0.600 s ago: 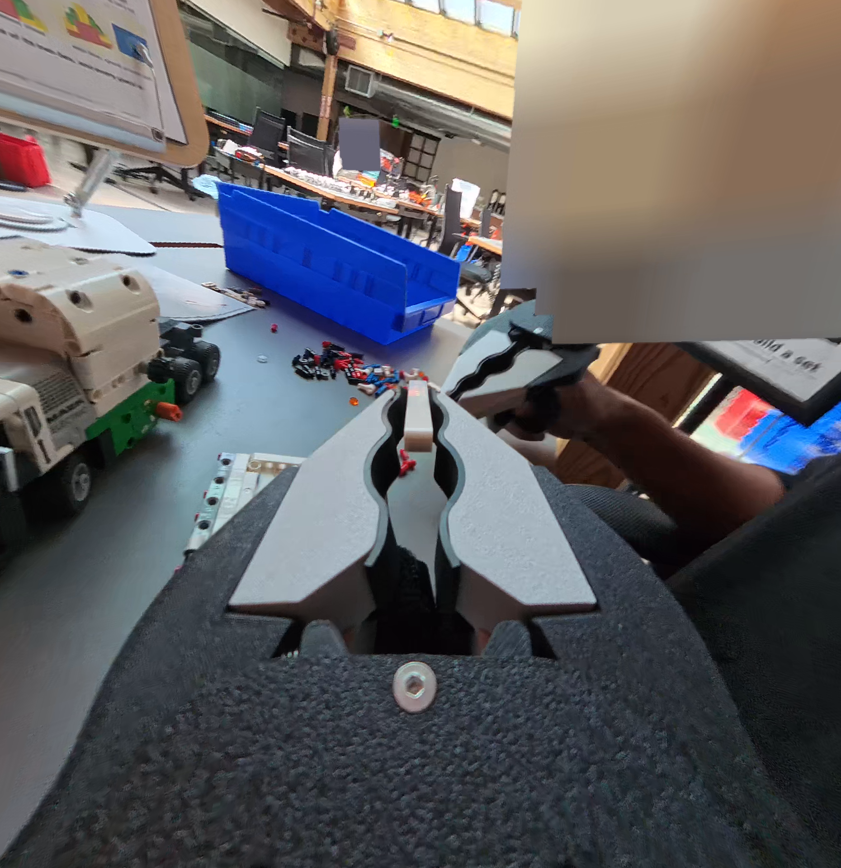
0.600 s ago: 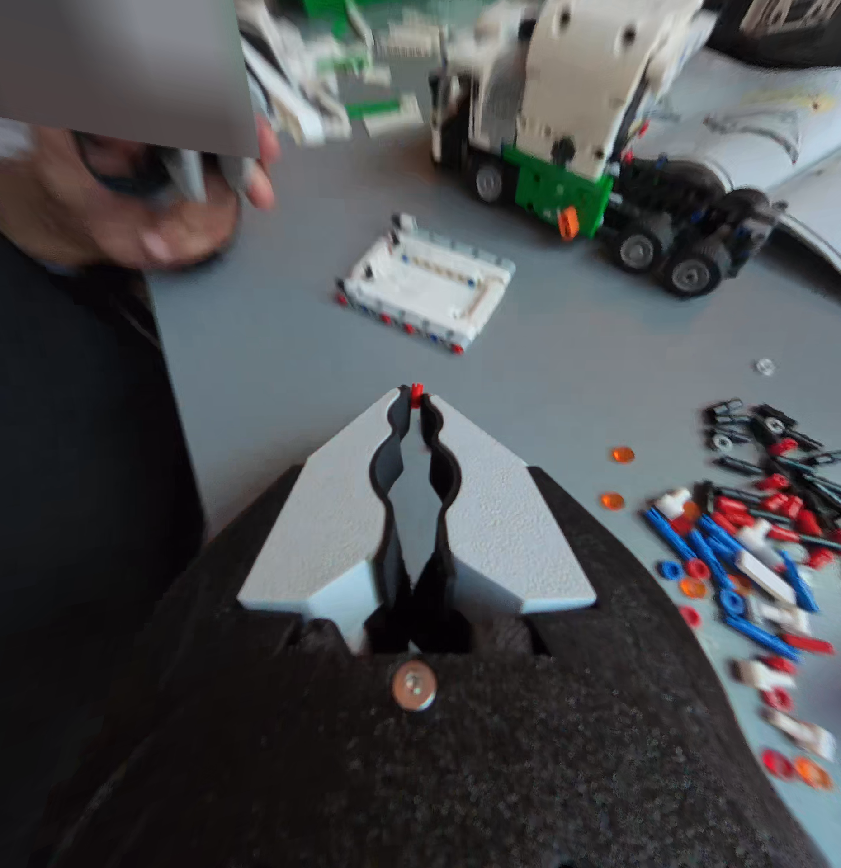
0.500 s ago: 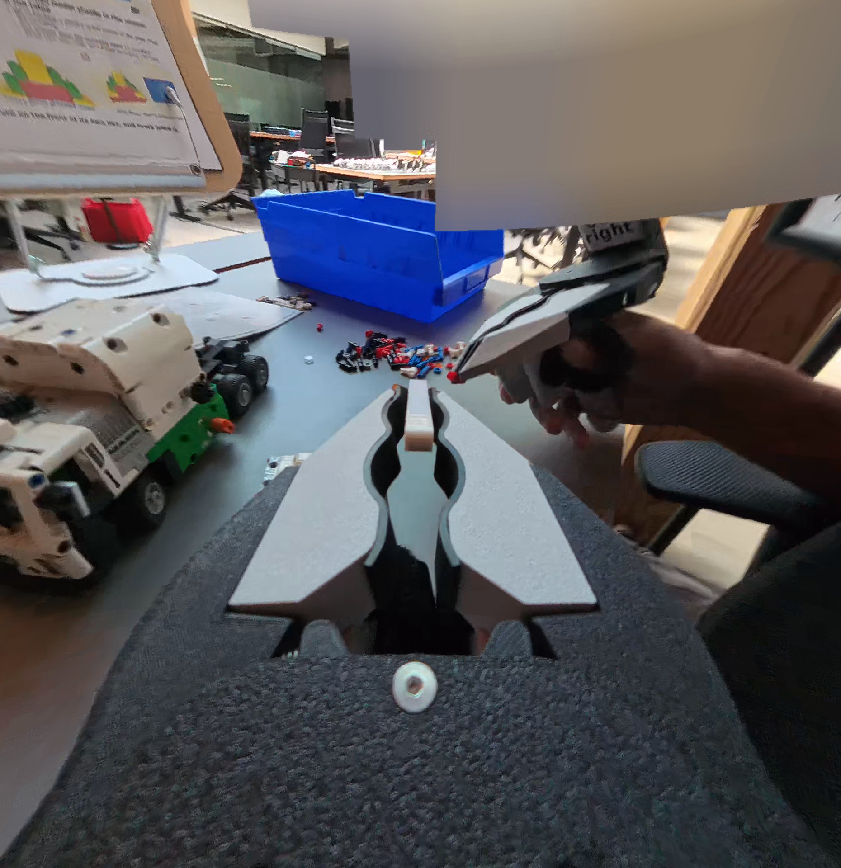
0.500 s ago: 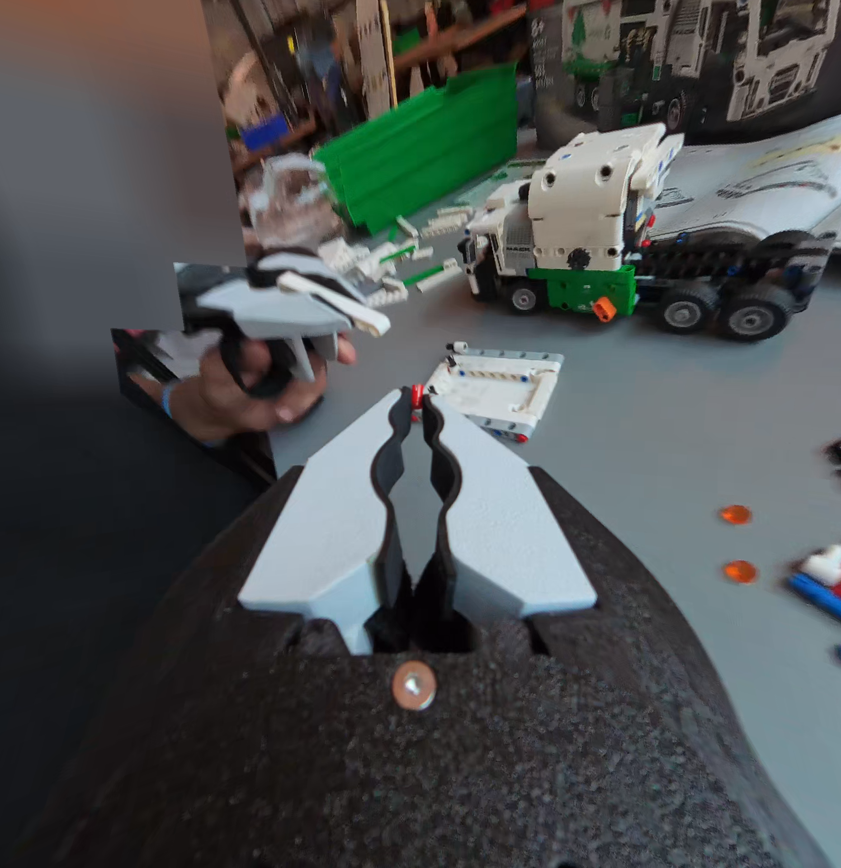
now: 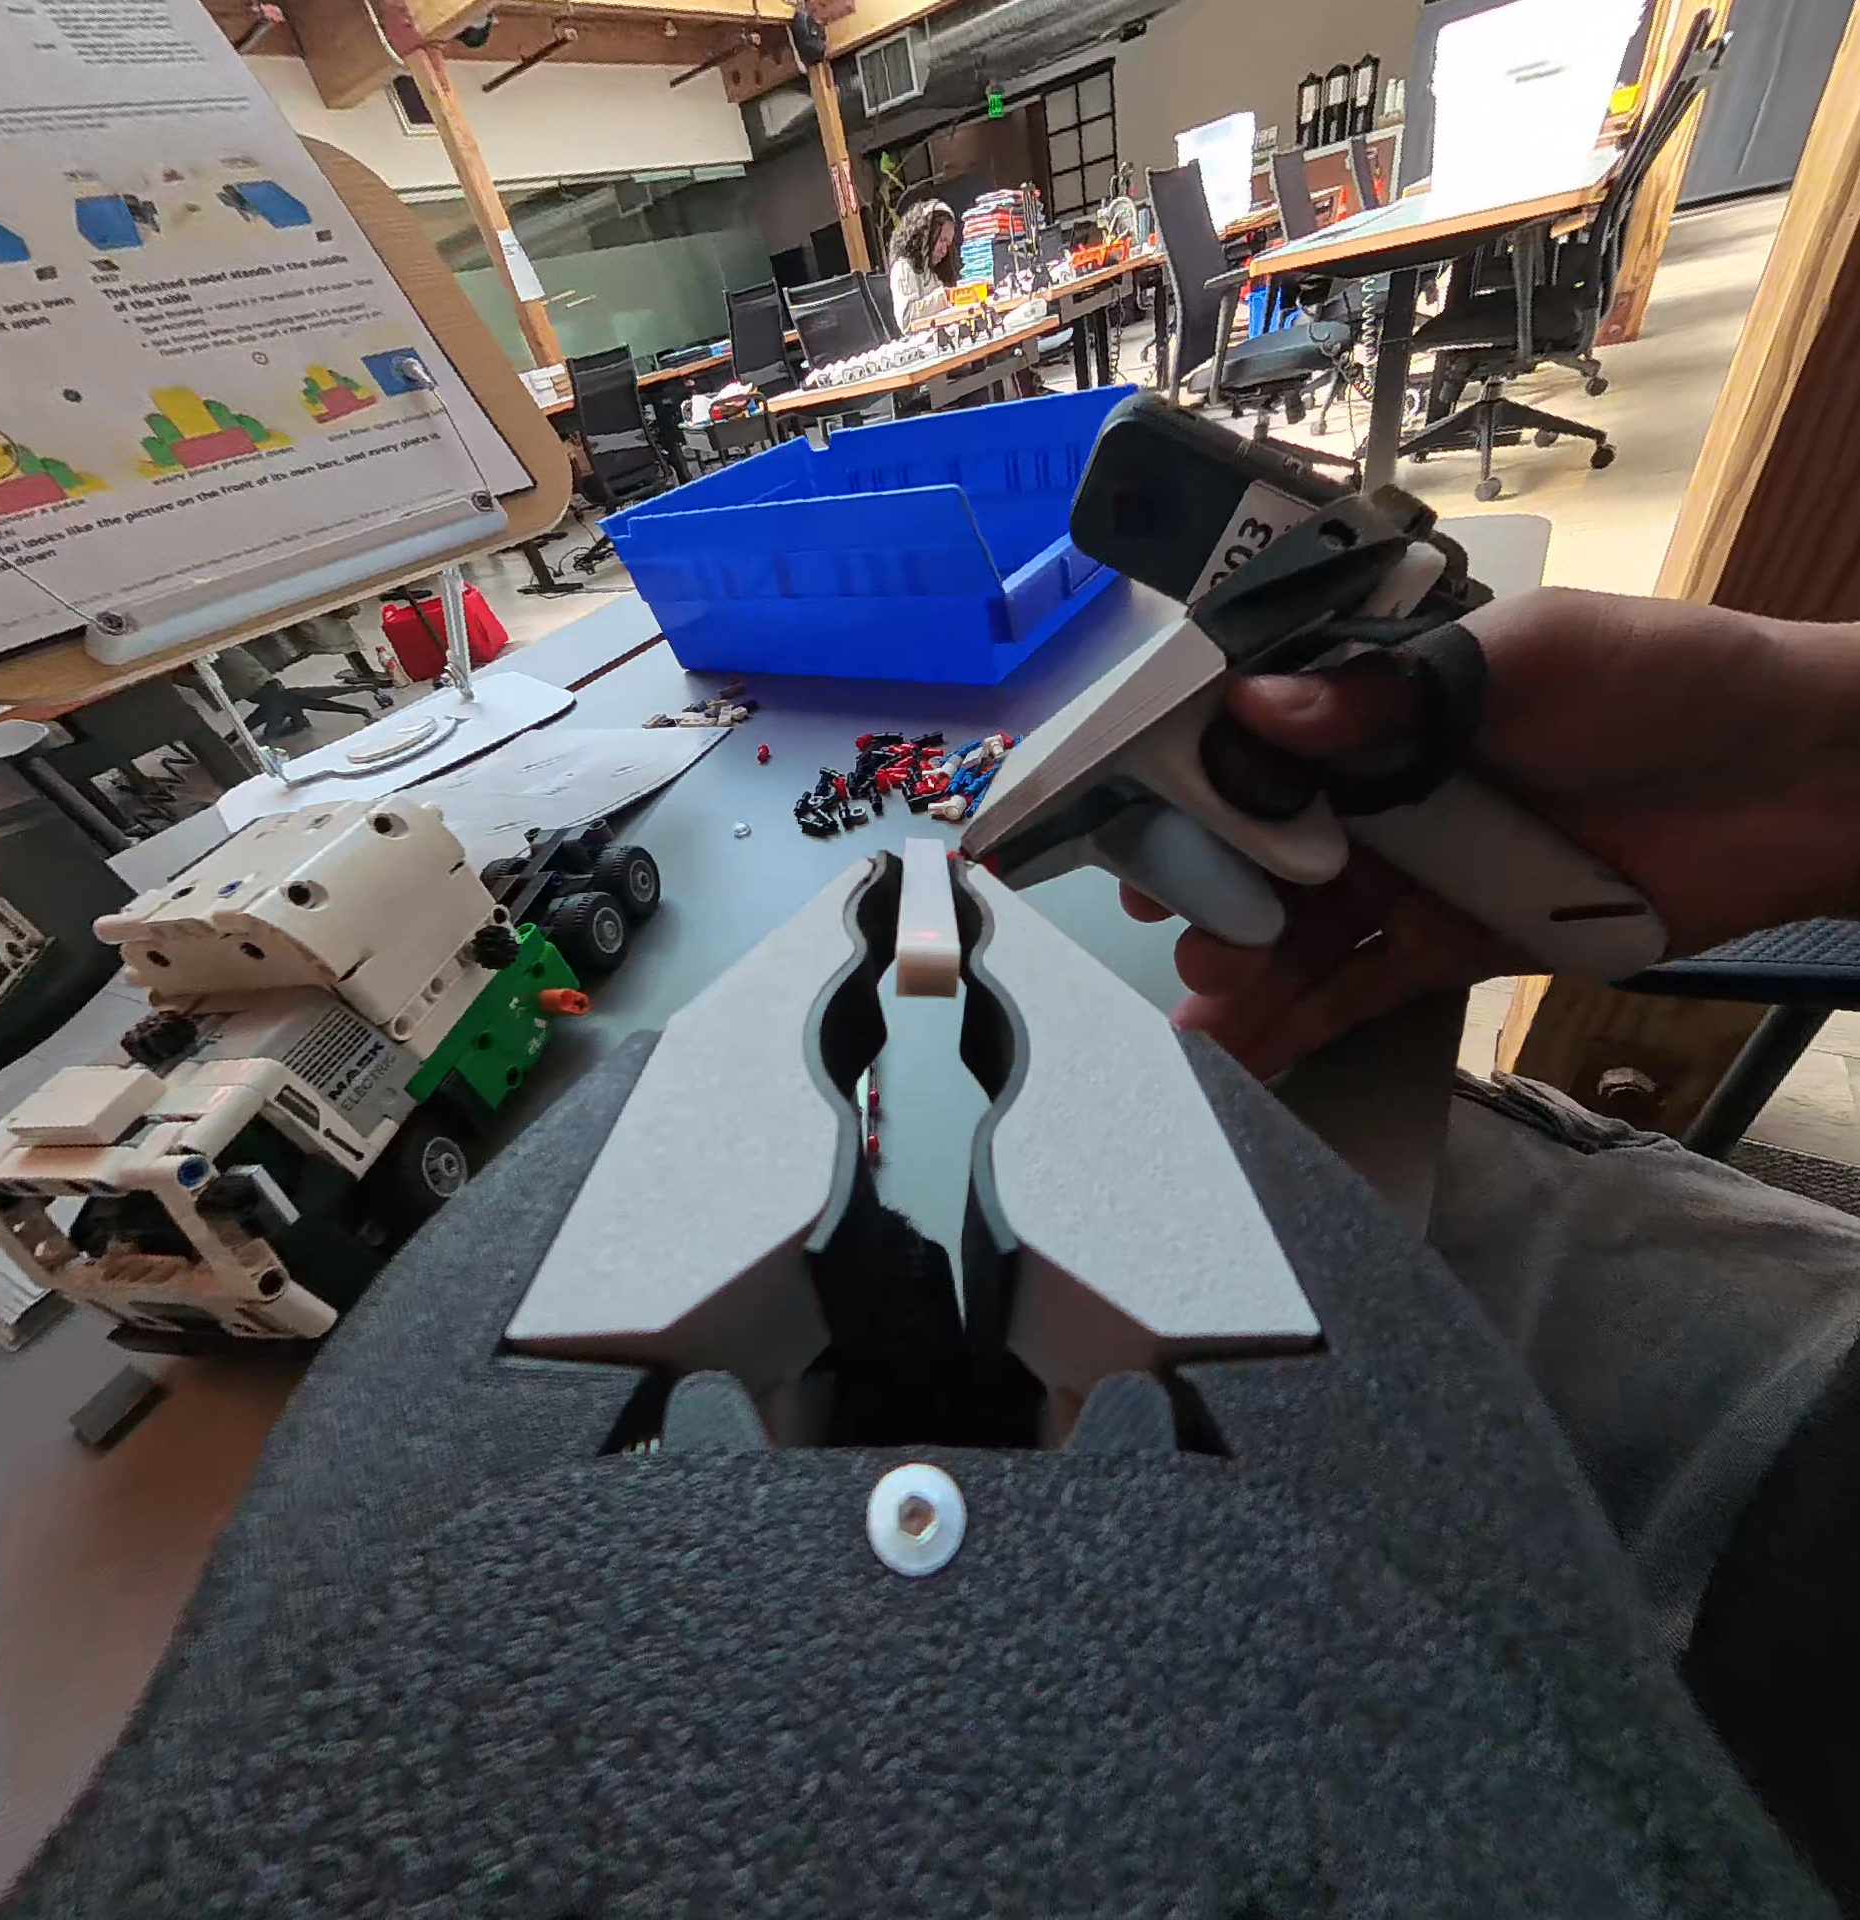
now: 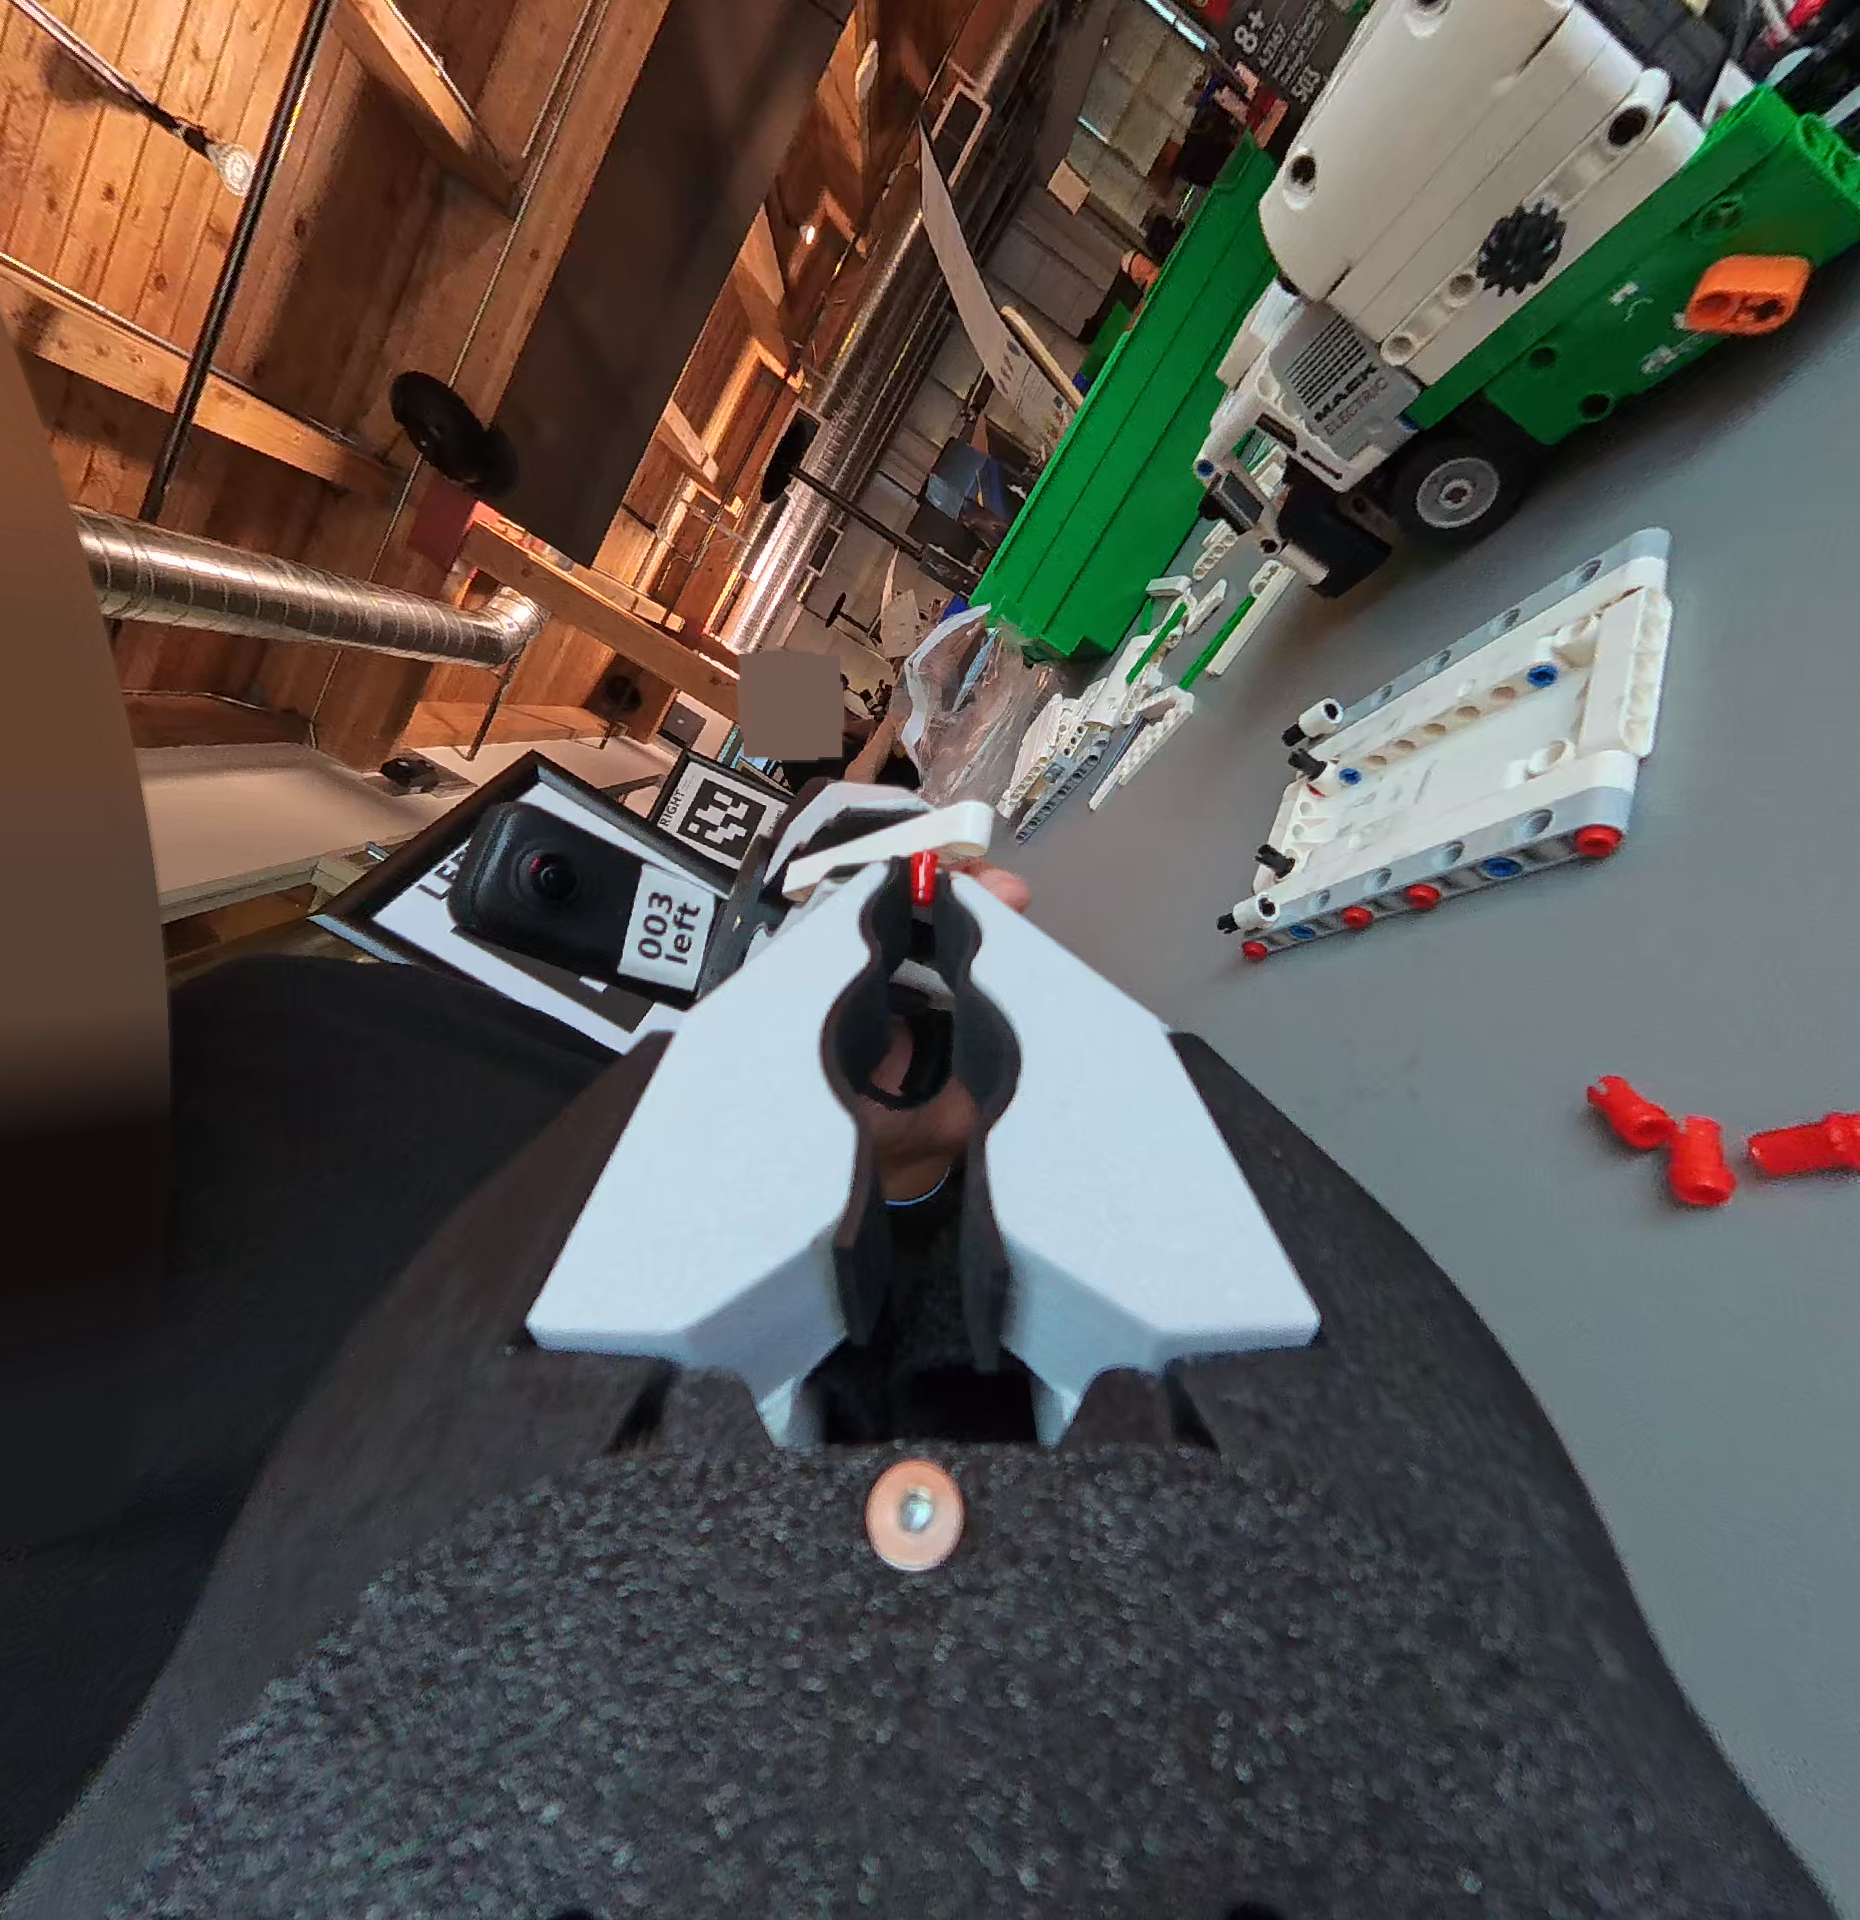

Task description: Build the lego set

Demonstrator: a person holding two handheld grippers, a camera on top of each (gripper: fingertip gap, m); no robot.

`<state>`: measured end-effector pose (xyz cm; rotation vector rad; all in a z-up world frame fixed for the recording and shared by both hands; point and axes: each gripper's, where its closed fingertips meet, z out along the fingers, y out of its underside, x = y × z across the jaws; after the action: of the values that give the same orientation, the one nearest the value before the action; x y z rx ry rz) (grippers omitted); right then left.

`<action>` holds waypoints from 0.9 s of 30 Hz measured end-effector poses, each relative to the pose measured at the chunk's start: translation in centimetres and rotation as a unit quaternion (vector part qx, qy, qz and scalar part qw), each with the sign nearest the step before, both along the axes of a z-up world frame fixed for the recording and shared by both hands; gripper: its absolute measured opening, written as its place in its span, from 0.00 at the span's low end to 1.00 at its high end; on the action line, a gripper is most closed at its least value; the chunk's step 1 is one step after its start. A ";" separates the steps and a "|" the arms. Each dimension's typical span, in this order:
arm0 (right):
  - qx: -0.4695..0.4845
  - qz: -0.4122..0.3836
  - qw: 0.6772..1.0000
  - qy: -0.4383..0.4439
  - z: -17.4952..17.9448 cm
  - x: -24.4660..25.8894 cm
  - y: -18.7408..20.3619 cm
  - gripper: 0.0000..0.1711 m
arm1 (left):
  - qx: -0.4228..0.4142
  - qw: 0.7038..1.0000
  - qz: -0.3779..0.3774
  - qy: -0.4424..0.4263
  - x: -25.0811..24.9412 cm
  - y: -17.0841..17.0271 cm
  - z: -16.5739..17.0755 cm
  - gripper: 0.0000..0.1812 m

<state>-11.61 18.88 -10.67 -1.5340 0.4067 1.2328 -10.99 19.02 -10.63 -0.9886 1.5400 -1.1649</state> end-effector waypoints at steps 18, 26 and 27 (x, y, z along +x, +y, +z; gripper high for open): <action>-0.018 0.007 0.993 0.112 -0.3 0.3 -0.2 0.01 | 0.019 1.000 0.006 -0.004 0.1 -0.4 -0.1 0.04; -0.016 0.009 0.990 0.140 -0.3 0.3 -0.2 0.01 | 0.060 0.998 0.034 -0.013 0.2 -0.3 -0.2 0.04; -0.016 0.004 0.990 0.140 -0.4 0.3 -0.1 0.01 | 0.069 0.997 0.041 -0.014 0.2 -0.3 -0.2 0.04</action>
<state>-11.27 18.77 -11.08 -1.3933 0.6068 1.4599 -10.80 18.72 -10.83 -0.9305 1.5225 -0.9986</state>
